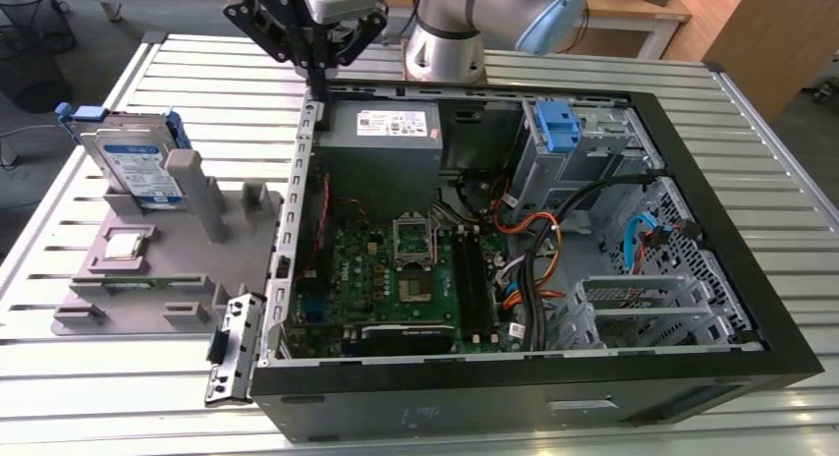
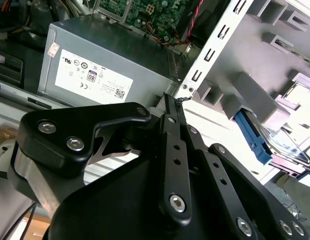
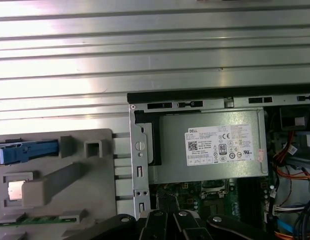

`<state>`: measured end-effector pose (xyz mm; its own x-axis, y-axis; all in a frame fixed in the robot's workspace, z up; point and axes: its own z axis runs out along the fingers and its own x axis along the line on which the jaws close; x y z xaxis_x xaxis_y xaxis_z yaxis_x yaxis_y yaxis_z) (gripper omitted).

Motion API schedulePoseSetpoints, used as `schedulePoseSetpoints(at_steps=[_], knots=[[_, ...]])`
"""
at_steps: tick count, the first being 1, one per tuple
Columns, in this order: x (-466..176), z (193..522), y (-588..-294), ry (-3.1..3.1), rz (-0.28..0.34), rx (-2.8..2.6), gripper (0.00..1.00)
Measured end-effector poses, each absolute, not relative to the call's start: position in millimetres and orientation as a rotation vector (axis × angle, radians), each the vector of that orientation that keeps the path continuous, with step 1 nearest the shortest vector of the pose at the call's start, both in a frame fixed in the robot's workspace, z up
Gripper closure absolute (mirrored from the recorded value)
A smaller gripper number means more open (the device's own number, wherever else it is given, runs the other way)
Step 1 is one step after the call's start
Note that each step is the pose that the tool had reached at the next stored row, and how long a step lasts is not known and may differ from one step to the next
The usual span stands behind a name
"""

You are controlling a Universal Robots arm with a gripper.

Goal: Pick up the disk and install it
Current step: 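Reach for the disk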

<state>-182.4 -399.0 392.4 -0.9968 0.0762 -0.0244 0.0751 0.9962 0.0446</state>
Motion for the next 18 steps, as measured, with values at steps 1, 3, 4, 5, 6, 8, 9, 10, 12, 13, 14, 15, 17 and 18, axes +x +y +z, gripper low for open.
schedulePoseSetpoints(at_steps=[1, 3, 4, 5, 6, 8, 9, 10, 12, 13, 14, 15, 17, 18], knots=[[-183.2, 392.4, -399.0, 3.113, 0.068, 0.118, 0.9], [-184.2, 392.3, -398.9, 3.112, 0.068, 0.118, 0.9], [-184.8, 392.3, -398.9, 3.112, 0.068, 0.118, 0.9], [-185.5, 392.3, -399.0, 3.113, 0.068, 0.118, 0.9], [-186.2, 392.3, -398.9, 3.113, 0.068, 0.118, 0.9], [-186.8, 392.3, -398.9, 3.112, 0.068, 0.118, 0.9], [-187.0, 392.3, -398.9, 3.112, 0.068, 0.118, 0.9], [-187.1, 392.3, -398.9, 3.112, 0.068, 0.118, 0.9], [-187.3, 392.3, -398.9, 3.112, 0.068, 0.118, 0.9], [-187.5, 392.3, -398.9, 3.112, 0.068, 0.118, 0.9], [-187.8, 392.3, -398.9, 3.112, 0.068, 0.118, 0.9], [-188.2, 392.3, -399.0, 3.112, 0.068, 0.118, 0.9], [-188.9, 392.3, -398.9, 3.112, 0.068, 0.118, 0.9], [-189.3, 392.3, -398.9, 3.112, 0.068, 0.118, 0.9]])
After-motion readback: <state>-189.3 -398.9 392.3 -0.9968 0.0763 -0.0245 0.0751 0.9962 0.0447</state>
